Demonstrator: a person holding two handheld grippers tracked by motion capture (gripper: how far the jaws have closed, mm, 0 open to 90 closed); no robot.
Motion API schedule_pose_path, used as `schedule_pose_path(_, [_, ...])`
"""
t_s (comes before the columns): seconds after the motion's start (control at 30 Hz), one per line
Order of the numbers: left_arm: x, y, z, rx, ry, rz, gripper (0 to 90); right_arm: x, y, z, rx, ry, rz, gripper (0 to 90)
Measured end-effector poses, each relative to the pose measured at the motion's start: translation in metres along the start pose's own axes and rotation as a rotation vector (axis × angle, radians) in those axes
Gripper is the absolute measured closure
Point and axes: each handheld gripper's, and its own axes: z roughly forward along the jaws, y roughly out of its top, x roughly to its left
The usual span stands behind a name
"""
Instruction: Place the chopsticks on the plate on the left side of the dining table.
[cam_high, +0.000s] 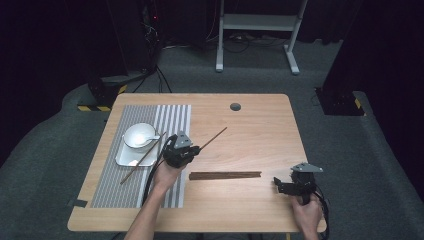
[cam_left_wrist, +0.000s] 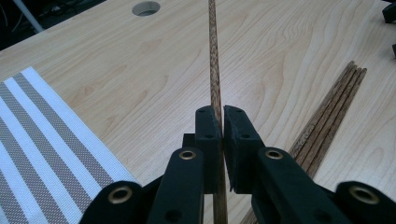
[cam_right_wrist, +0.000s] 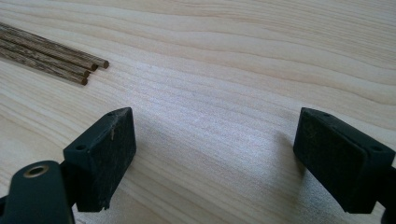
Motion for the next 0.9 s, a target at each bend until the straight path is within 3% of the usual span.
schedule_pose_path(0.9, [0.007,-0.015,-0.029,-0.021,0.042,-0.014,84.3,0.0,0.0,0.0,-0.001,0.0,-0.003,12.8])
